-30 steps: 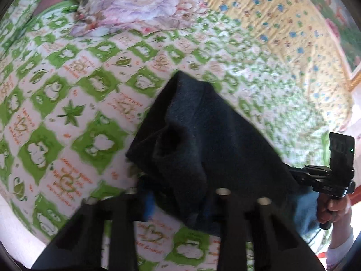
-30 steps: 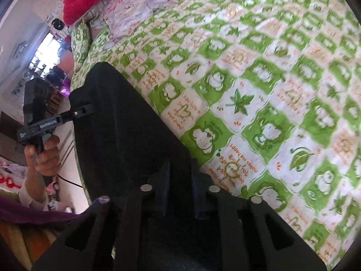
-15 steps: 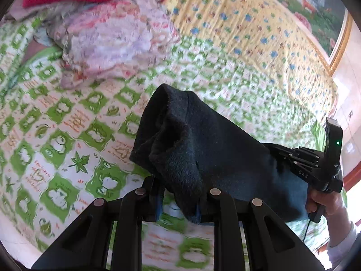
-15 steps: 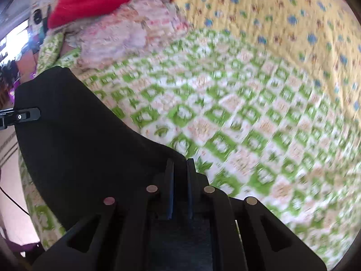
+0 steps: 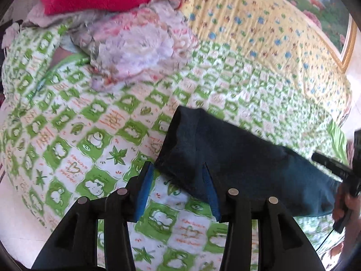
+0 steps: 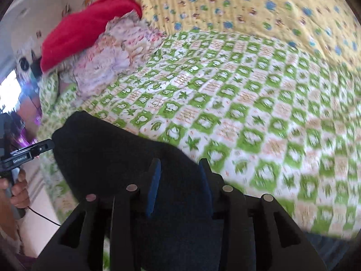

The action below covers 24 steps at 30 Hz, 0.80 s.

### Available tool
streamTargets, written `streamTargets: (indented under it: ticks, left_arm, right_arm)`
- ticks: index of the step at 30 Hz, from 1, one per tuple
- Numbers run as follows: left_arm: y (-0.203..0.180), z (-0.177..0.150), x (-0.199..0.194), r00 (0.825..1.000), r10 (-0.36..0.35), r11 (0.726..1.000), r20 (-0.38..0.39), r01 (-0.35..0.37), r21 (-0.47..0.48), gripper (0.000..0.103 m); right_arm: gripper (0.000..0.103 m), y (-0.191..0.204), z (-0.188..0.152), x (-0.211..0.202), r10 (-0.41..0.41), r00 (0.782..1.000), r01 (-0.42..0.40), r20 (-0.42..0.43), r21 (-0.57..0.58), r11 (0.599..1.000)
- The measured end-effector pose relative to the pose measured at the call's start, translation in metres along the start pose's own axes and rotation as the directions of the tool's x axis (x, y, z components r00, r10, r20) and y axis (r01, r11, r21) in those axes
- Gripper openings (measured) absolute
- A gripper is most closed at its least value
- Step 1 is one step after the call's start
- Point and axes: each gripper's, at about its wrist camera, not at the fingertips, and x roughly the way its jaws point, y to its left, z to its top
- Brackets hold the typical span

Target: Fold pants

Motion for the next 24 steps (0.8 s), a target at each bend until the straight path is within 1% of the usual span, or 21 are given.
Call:
streamTargets:
  ticks: [2, 3, 4, 5, 10, 12, 14, 17, 20, 24]
  left_arm:
    - [-0.008, 0.003, -0.015, 1.000, -0.016, 1.000, 0.021, 0.016, 0.016, 0.046]
    - [-0.012, 0.004, -0.017, 0.999, -0.026, 0.999, 0.024, 0.025, 0.024, 0.046]
    - [-0.018, 0.005, -0.020, 0.999, -0.043, 0.999, 0.025, 0.042, 0.035, 0.046]
    - [-0.026, 0.006, -0.020, 0.998, -0.063, 0.997, 0.021, 0.062, 0.048, 0.046]
    - [-0.065, 0.005, -0.009, 0.993, -0.112, 0.987, -0.024, 0.114, 0.112, 0.046]
    - [-0.084, 0.002, -0.004, 0.988, -0.143, 0.978, -0.051, 0.149, 0.145, 0.046]
    - [-0.102, -0.002, 0.001, 0.983, -0.166, 0.969, -0.077, 0.177, 0.173, 0.049]
    - [-0.125, -0.008, 0.009, 0.974, -0.197, 0.954, -0.115, 0.217, 0.205, 0.050]
    - [-0.152, -0.015, 0.018, 0.959, -0.235, 0.933, -0.160, 0.269, 0.239, 0.054]
    - [-0.180, -0.022, 0.026, 0.945, -0.254, 0.910, -0.207, 0.306, 0.281, 0.055]
  right_arm:
    - [0.040, -0.006, -0.011, -0.011, 0.006, 1.000, -0.007, 0.012, 0.038, 0.999]
    - [0.044, -0.010, -0.016, -0.016, 0.011, 1.000, -0.012, 0.009, 0.060, 0.998]
    - [0.046, -0.014, -0.021, -0.021, 0.013, 1.000, -0.014, 0.008, 0.081, 0.997]
    - [0.046, -0.018, -0.027, -0.025, 0.012, 1.000, -0.013, 0.008, 0.102, 0.995]
    - [0.046, -0.030, -0.051, -0.048, -0.017, 1.000, 0.015, 0.016, 0.153, 0.988]
    - [0.046, -0.036, -0.059, -0.059, -0.030, 0.999, 0.025, 0.028, 0.176, 0.984]
    - [0.046, -0.042, -0.068, -0.069, -0.044, 0.998, 0.035, 0.040, 0.206, 0.978]
    - [0.047, -0.053, -0.085, -0.086, -0.073, 0.996, 0.055, 0.057, 0.263, 0.963]
    - [0.047, -0.065, -0.102, -0.103, -0.111, 0.992, 0.086, 0.063, 0.313, 0.946]
    - [0.048, -0.081, -0.121, -0.124, -0.165, 0.984, 0.125, 0.072, 0.384, 0.915]
